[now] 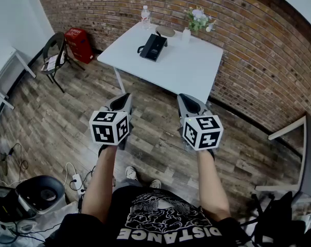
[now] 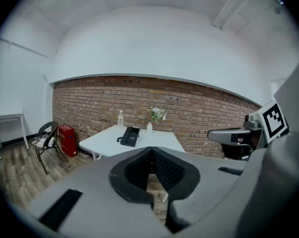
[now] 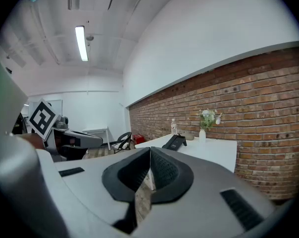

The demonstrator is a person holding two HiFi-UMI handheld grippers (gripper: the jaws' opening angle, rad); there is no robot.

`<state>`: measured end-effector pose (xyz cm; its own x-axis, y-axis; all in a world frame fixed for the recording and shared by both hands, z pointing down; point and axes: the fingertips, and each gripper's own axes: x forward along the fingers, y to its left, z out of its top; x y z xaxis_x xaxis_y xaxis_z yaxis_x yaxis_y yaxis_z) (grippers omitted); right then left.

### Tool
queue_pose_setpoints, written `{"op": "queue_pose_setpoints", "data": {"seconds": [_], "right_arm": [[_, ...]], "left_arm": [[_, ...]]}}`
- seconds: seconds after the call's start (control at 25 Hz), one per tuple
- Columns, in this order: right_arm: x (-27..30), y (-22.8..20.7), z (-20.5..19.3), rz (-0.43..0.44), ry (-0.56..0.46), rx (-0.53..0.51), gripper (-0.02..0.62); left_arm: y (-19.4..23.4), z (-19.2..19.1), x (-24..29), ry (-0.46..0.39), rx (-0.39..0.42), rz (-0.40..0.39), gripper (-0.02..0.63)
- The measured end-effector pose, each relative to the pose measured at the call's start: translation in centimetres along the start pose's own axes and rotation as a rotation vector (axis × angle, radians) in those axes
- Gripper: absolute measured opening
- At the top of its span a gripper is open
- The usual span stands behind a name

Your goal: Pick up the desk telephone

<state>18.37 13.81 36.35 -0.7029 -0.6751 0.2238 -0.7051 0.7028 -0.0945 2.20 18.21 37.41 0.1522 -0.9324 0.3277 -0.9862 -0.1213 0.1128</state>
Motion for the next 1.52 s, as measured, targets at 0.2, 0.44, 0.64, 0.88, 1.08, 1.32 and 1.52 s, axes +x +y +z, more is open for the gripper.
{"op": "queue_pose_setpoints", "data": {"seconds": [0.2, 0.44, 0.64, 0.88, 1.08, 1.32, 1.52], "right_arm": [[0.4, 0.3, 0.0, 0.019, -0.003, 0.005, 0.003], [2.2, 0.3, -0.2, 0.012, 0.004, 0.014, 0.003], [4.7, 0.2, -0.2, 0.006, 0.015, 0.004, 0.005], [9.0, -1.0, 0.7, -0.026, 0.032, 0.004, 0.019], [13.0, -2.0, 1.6, -0.064, 0.042, 0.014, 0.034], [17.8, -2.3, 2.5, -0.102, 0.054, 0.038, 0.058], [21.1, -2.4, 2.9, -0.131, 0.066, 0.055, 0.075]], "left_arm": [[0.0, 0.3, 0.1, -0.003, 0.006, 0.0, 0.006], [1.0, 0.3, 1.3, -0.005, 0.007, -0.033, 0.008], [2.6, 0.9, 3.4, -0.012, 0.013, -0.07, 0.009], [5.6, 2.5, 7.4, -0.008, 0.012, -0.107, 0.066], [8.5, 3.7, 11.0, 0.005, 0.007, -0.145, 0.081], [12.4, 5.2, 14.6, 0.01, -0.012, -0.191, 0.107], [15.3, 6.1, 17.3, 0.022, -0.018, -0.23, 0.132]]}}
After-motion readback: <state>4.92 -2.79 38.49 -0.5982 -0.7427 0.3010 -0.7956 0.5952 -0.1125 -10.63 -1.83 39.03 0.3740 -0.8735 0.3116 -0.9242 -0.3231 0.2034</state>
